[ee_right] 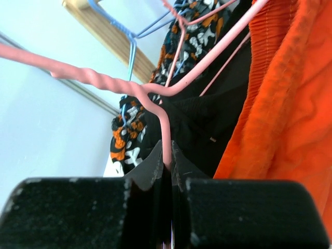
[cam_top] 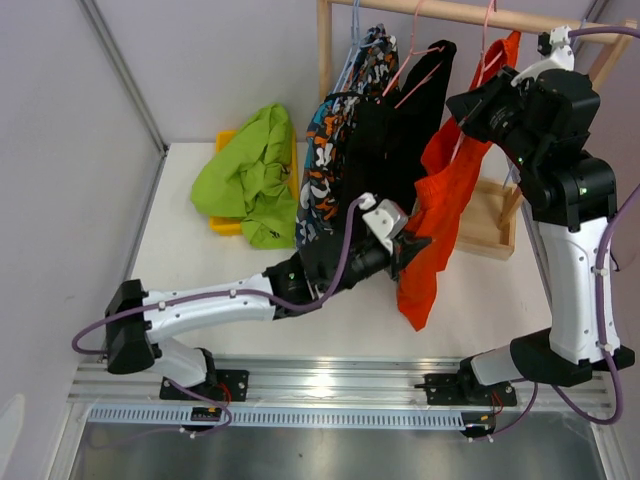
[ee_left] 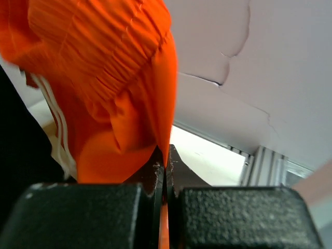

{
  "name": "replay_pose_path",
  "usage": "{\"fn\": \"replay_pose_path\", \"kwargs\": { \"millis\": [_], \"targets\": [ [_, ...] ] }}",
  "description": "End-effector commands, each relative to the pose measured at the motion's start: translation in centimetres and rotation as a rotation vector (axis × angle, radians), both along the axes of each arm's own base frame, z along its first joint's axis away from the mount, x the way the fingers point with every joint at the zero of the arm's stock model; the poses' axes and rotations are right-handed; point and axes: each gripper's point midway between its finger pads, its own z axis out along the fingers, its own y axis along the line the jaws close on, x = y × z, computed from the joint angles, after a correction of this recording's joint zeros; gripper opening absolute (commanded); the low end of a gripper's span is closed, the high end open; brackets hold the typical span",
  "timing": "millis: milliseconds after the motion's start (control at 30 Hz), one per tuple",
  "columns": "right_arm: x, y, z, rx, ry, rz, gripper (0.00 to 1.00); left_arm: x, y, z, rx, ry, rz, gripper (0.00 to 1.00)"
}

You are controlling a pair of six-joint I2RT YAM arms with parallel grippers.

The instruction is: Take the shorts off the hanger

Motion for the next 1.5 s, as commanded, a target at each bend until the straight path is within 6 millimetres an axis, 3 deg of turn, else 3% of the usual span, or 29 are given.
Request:
{"fn": "replay_pose_path", "kwargs": {
  "millis": [0,133,367,467,500,567,600,633,667,700,733,767,800,867,900,933,967,1000,1033,1067,1100,1133,1167,1200,1233,1267,1333,1400,1467],
  "targets": [
    [-0.4,-1.1,5.8,0.068,-0.174,-0.014,0.0,-3.5,1.1,-1.9,-0.025,0.067,-0.018,0.0],
    [-0.1,-1.6,6.3,0.082,-0.175,-0.023,0.0,-6.1,1.3,-5.1,-0.014,0.127,-0.038,0.0],
    [-1.5,-1.0,6.3,0.126,-0.165,0.022,0.0,-4.7,-1.6,-6.8,0.078,0.091,-0.016,0.0],
    [-3.3,0.0,6.5,0.187,-0.132,0.089,0.0,-2.0,-3.5,-6.8,0.098,0.096,-0.001,0.0],
    [-4.1,0.8,6.4,0.205,-0.121,0.143,0.0,0.3,-3.8,-3.9,0.053,0.086,0.026,0.0],
    [-5.7,1.4,6.0,0.271,-0.092,0.188,0.0,2.5,-5.1,-5.2,0.101,0.091,0.022,0.0],
    [-6.6,1.9,5.8,0.295,-0.079,0.225,0.0,5.0,-5.0,-1.2,0.053,0.068,0.056,0.0],
    [-7.8,2.0,5.4,0.324,-0.061,0.246,0.0,6.7,-5.8,-3.0,0.099,0.077,0.072,0.0],
    [-8.7,2.3,6.2,0.362,-0.085,0.28,0.0,7.9,-6.0,-3.2,0.114,0.081,0.077,0.0],
    [-10.2,3.5,6.6,0.441,-0.057,0.368,0.0,10.4,-6.1,-0.7,0.086,0.066,0.11,0.0],
    [-10.3,4.1,5.7,0.482,-0.02,0.404,0.0,11.4,-6.2,-0.8,0.096,0.068,0.122,0.0],
    [-12.4,4.3,7.5,0.521,-0.076,0.462,0.0,12.3,-6.2,-0.9,0.107,0.072,0.128,0.0],
    [-13.6,4.9,7.8,0.569,-0.05,0.527,0.0,13.4,-5.7,2.5,0.058,0.04,0.145,0.0],
    [-14.7,5.2,8.8,0.581,-0.063,0.577,0.0,13.8,-5.2,3.2,0.059,0.028,0.16,0.0],
    [-15.0,5.3,9.2,0.577,-0.063,0.588,0.0,13.9,-4.7,2.1,0.083,0.039,0.175,0.0],
    [-14.9,5.1,9.4,0.541,-0.085,0.579,0.0,13.5,-4.2,2.4,0.072,0.045,0.178,0.0],
    [-15.4,4.9,9.9,0.518,-0.092,0.569,0.0,12.3,-2.3,6.3,-0.012,0.014,0.175,0.0],
    [-13.7,4.9,9.3,0.495,-0.073,0.54,0.0,11.6,-1.9,1.1,0.058,0.08,0.175,0.0],
    [-12.7,4.4,8.9,0.462,-0.076,0.509,0.0,10.8,-0.9,2.6,-0.003,0.067,0.177,0.0],
    [-12.1,4.2,9.1,0.462,-0.08,0.504,0.0,9.9,0.2,-3.6,0.091,0.125,0.182,0.0],
    [-11.2,4.4,8.6,0.465,-0.055,0.529,0.0,8.0,1.9,-1.0,0.026,0.12,0.172,0.0],
    [-10.4,3.8,8.7,0.484,-0.054,0.511,0.0,7.3,2.9,-0.9,0.015,0.124,0.192,0.0],
    [-10.0,3.7,8.8,0.485,-0.057,0.521,0.0,6.2,3.9,-5.2,0.088,0.156,0.198,0.0],
    [-9.0,3.4,8.5,0.485,-0.05,0.507,0.0,3.8,4.8,-3.2,0.049,0.132,0.175,0.0],
    [-8.0,2.6,8.3,0.481,-0.054,0.474,0.0,3.1,5.7,-3.3,0.049,0.13,0.198,0.0],
    [-7.3,2.1,8.0,0.474,-0.056,0.455,0.0,0.8,5.7,-5.3,0.092,0.136,0.167,0.0],
    [-5.3,1.6,6.3,0.477,-0.012,0.431,0.0,-1.6,7.3,-4.0,0.073,0.134,0.153,0.0],
    [-3.5,0.2,5.3,0.476,-0.01,0.394,0.0,-4.3,8.1,-4.4,0.088,0.148,0.13,0.0],
    [-1.5,-0.3,3.5,0.478,0.017,0.382,0.0,-5.7,9.9,-2.6,0.038,0.147,0.135,0.0]
  ]
}}
